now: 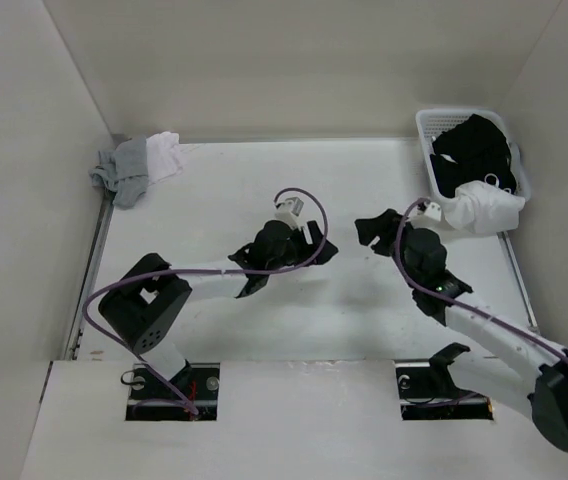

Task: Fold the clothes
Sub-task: Grab the tank top from the pile

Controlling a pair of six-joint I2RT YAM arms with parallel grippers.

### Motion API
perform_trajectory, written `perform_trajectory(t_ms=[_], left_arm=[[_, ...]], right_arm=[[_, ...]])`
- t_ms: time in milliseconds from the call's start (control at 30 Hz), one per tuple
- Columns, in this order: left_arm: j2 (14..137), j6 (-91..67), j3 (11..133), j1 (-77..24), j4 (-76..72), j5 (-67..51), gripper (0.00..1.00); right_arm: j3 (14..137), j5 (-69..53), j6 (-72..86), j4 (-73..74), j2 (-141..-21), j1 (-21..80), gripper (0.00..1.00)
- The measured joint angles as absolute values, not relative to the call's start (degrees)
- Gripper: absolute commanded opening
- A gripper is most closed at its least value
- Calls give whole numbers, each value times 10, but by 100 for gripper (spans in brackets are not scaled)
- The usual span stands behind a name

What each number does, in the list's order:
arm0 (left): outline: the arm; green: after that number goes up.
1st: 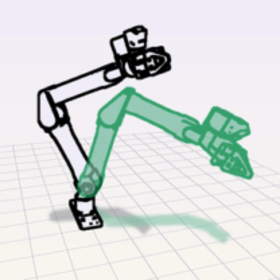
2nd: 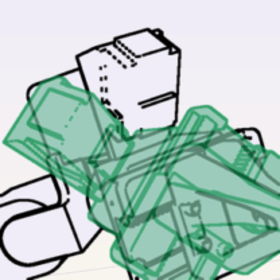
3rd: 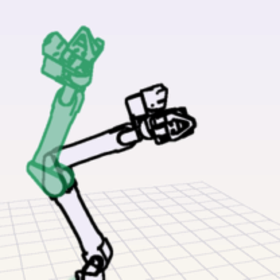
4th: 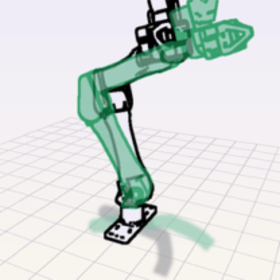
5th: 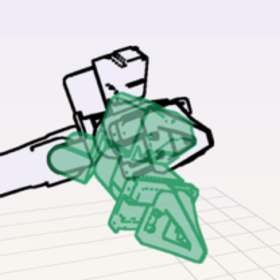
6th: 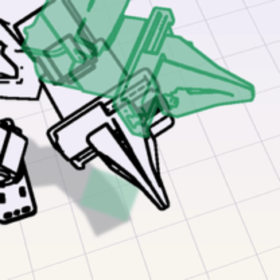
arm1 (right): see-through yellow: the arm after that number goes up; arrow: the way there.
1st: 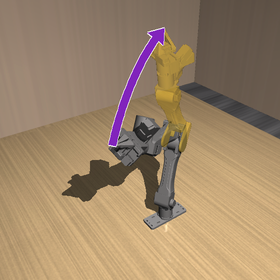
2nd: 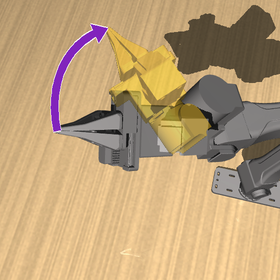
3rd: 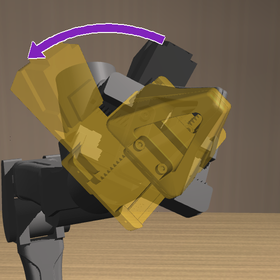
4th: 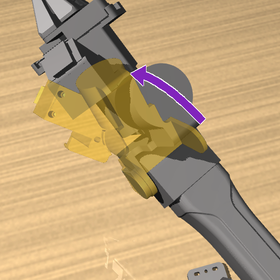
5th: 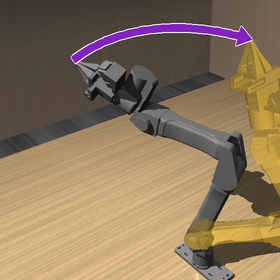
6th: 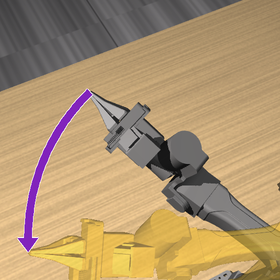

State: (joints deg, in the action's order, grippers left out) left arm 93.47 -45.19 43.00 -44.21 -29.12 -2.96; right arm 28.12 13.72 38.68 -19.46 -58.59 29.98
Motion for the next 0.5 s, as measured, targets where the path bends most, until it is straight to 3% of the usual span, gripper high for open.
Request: perform_trajectory(t_ms=[200,233,267,300,333,400,467,500], left_arm=[[918,-436,407,-511,-306,-59,68],[917,-434,400,-520,-306,-60,67],[917,-432,397,-526,-306,-62,65],[917,-428,392,-540,-307,-63,60],[917,-424,392,-550,-308,-63,53],[917,-419,390,-560,-316,-63,44],[917,-408,385,-571,-330,-63,38],[917,-403,382,-575,-336,-62,38]], right_arm=[[295,245,376,-14,-415,277,65],[308,263,375,26,-396,258,59],[322,279,375,55,-387,239,43],[345,301,372,92,-380,205,14],[350,304,372,98,-380,199,5],[379,312,364,139,-396,153,3],[411,315,357,166,-433,95,12],[421,315,353,173,-449,73,21]])
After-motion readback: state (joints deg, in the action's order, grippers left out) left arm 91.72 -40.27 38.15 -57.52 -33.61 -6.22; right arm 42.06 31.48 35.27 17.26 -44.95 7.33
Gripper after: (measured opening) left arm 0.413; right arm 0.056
